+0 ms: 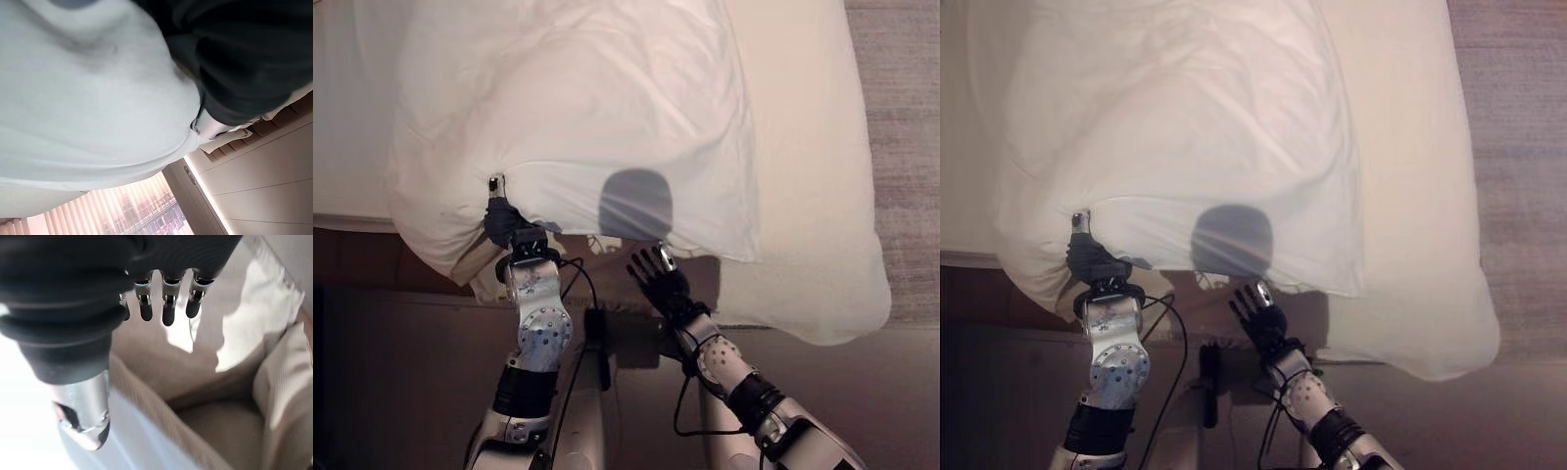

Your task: Make the bed

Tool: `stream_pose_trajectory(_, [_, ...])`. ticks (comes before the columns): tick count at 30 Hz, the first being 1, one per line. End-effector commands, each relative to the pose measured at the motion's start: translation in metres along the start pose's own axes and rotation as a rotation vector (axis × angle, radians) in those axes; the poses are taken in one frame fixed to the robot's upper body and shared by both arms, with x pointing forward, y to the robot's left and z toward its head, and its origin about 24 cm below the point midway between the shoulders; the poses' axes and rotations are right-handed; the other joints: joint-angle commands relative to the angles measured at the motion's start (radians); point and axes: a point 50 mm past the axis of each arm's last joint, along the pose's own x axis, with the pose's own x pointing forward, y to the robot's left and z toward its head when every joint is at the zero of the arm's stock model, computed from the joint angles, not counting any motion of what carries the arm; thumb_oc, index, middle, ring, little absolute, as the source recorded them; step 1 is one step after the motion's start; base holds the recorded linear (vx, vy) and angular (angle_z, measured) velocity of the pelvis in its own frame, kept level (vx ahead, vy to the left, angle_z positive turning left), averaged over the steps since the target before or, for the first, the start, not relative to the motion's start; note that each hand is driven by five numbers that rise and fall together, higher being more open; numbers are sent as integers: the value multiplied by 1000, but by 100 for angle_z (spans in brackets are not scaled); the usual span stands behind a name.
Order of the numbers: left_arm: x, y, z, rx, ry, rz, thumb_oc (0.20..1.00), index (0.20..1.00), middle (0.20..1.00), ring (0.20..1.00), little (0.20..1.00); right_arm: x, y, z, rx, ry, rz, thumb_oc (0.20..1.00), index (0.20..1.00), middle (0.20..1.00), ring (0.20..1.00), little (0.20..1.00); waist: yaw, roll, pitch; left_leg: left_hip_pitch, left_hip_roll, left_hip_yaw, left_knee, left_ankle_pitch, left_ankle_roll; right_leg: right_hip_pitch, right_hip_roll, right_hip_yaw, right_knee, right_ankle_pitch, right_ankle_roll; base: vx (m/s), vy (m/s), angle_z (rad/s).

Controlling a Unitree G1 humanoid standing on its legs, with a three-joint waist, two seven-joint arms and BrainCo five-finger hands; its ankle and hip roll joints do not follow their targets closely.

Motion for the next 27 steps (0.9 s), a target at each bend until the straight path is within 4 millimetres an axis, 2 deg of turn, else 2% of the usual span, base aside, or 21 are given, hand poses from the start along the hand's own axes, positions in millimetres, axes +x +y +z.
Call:
stream_pose_trajectory(1, [-15,-42,29,-40,-131,-302,200,200,200,200,200,3,23,-14,123,-11,122,1000,1000,1000,1000,1000,17,44,-88,-59,-75,24,-35,49,94,21,29,12,-126,132,22,0,5,7])
stream_pose_trajectory(2, [-15,-42,29,-40,-131,-302,200,200,200,200,200,3,23,-14,123,-11,122,1000,1000,1000,1000,1000,17,44,-88,-59,-75,24,-35,49,94,21,29,12,-126,132,22,6,15,6])
stream_pose_trajectory(3, [-15,-42,27,-50,-132,-300,200,200,200,200,200,7,39,-1,162,-84,205,1000,1000,1000,1000,1000,14,50,-91,-61,-78,25,-35,49,98,20,28,13,-127,133,23,6,23,4])
stream_pose_trajectory(11, [-14,-40,29,-31,-149,-293,200,200,200,200,200,4,63,35,183,-248,337,1000,1000,1000,1000,1000,0,49,-101,-73,-83,25,-26,40,104,7,26,21,-120,134,27,0,0,0])
stream_pose_trajectory(16, [-12,-39,30,-19,-153,-294,200,200,200,200,200,2,62,52,197,-323,326,1000,1000,1000,1000,1000,-4,49,-103,-80,-85,23,-18,35,105,-1,27,24,-114,131,26,0,0,0])
stream_pose_trajectory(25, [-12,-40,32,-6,-158,-295,200,200,200,200,200,1,46,76,226,-434,210,1000,1000,1000,1000,1000,-3,54,-107,-84,-86,21,-17,34,105,-5,27,22,-114,128,26,0,0,0])
stream_pose_trajectory(26, [-12,-40,34,5,-165,-297,200,200,200,200,200,2,32,82,219,-453,119,1000,1000,1000,1000,1000,0,56,-105,-79,-88,20,-15,27,104,1,26,22,-111,122,27,0,0,0])
stream_pose_trajectory(27, [-11,-40,35,14,-167,-301,200,200,200,200,200,3,28,86,218,-464,87,1000,1000,1000,1000,1000,2,57,-107,-84,-87,20,-17,32,104,-5,26,22,-114,128,27,0,0,0])
